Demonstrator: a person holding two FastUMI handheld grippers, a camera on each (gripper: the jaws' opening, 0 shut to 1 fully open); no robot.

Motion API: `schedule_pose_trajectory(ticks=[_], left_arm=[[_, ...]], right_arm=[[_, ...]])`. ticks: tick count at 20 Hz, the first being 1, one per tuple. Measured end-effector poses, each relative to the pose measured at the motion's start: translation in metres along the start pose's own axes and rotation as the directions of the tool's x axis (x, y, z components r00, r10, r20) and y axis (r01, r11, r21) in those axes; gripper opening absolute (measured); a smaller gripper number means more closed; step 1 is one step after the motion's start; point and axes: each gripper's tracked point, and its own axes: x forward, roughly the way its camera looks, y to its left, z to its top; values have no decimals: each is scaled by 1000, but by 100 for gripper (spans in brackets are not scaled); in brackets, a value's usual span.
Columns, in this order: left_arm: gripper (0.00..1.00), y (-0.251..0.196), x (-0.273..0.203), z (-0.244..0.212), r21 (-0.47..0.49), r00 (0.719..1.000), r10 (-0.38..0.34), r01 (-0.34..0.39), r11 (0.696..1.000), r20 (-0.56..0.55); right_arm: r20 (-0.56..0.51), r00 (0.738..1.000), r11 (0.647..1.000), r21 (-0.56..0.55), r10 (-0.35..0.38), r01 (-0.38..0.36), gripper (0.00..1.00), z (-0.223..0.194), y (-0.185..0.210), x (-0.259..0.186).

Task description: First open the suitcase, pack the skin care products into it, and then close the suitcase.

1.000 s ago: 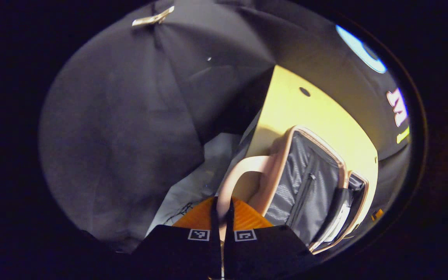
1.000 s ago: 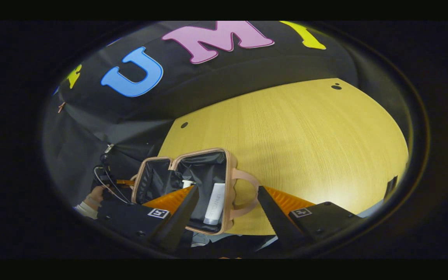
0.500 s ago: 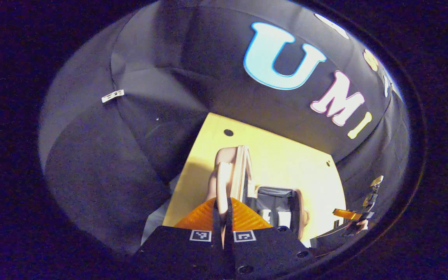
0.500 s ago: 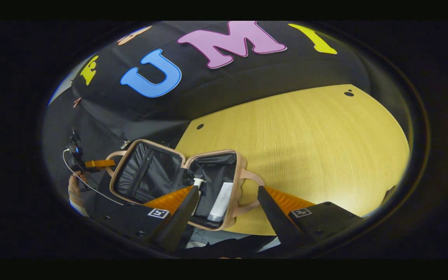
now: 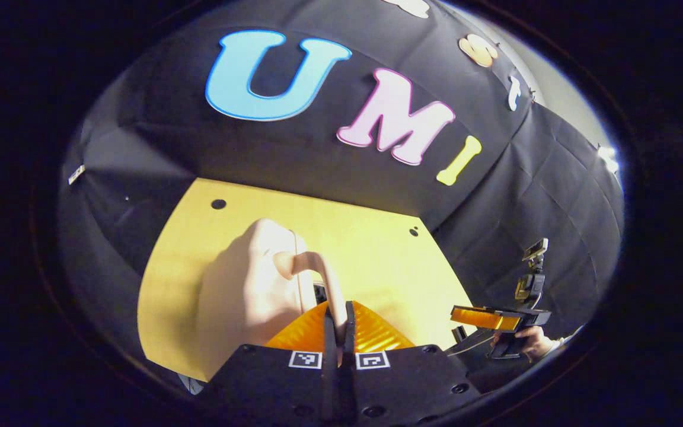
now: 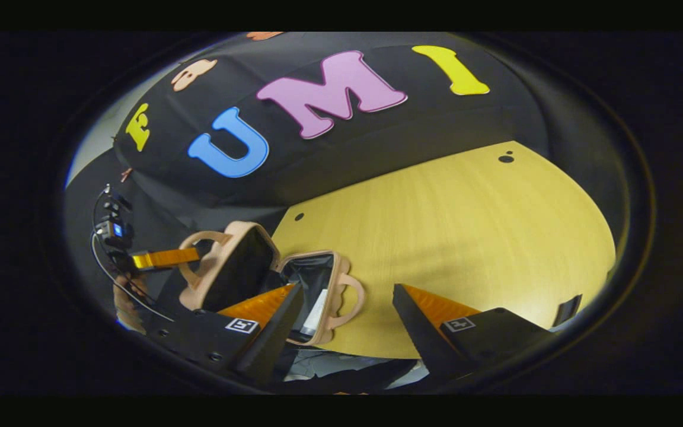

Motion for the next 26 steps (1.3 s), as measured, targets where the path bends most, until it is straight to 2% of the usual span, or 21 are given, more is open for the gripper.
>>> schedule_pose_trajectory(ticks=[2, 4, 6, 9, 13, 14, 15, 17, 18, 19, 20, 22, 23, 26], left_arm=[[6, -24, 45, -38, 6, 997, -44, 45, 999, -63], [6, -32, 91, -76, 32, 989, -37, 42, 999, -144], [6, -37, 127, -108, 84, 974, 12, 7, 996, -224], [7, -35, 145, -144, 146, 950, 74, -31, 989, -304], [13, -32, 154, -154, 172, 943, 128, -77, 982, -308], [17, -30, 158, -155, 189, 941, 156, -101, 977, -301], [24, -28, 160, -155, 210, 938, 187, -128, 969, -293], [25, -29, 160, -151, 227, 938, 236, -180, 957, -252], [36, -35, 158, -143, 226, 944, 250, -201, 953, -216], [49, -41, 154, -134, 216, 948, 268, -230, 949, -171], [82, -48, 146, -125, 198, 952, 282, -256, 946, -118], [94, -70, 124, -107, 176, 955, 295, -288, 941, -11], [96, -83, 111, -96, 190, 950, 307, -311, 931, 53], [98, -119, 67, -56, 252, 904, 341, -404, 879, 258]], right_arm=[[29, 999, 1000, -1, -16, 16, 96, 16, -20, -24], [55, 998, 999, 5, -40, 39, 96, 22, -42, -44], [83, 995, 998, 27, -60, 58, 96, 24, -65, -64], [102, 990, 995, 41, -99, 95, 96, 25, -99, -93], [107, 988, 993, 48, -114, 109, 96, 22, -136, -119], [106, 988, 993, 45, -110, 105, 85, 20, -142, -125], [103, 989, 994, 41, -106, 102, 96, 19, -148, -129], [97, 993, 997, 4, -74, 73, 96, 18, -150, -138], [97, 993, 998, -29, -59, 62, 96, 19, -151, -143], [100, 994, 997, -63, -48, 54, 85, 21, -152, -147], [108, 993, 995, -93, -38, 48, 96, 24, -153, -150], [129, 992, 990, -137, -9, 27, 96, 33, -146, -155], [149, 989, 986, -166, 5, 20, 96, 39, -142, -157], [215, 976, 961, -274, 23, 38, 96, 59, -129, -162]])
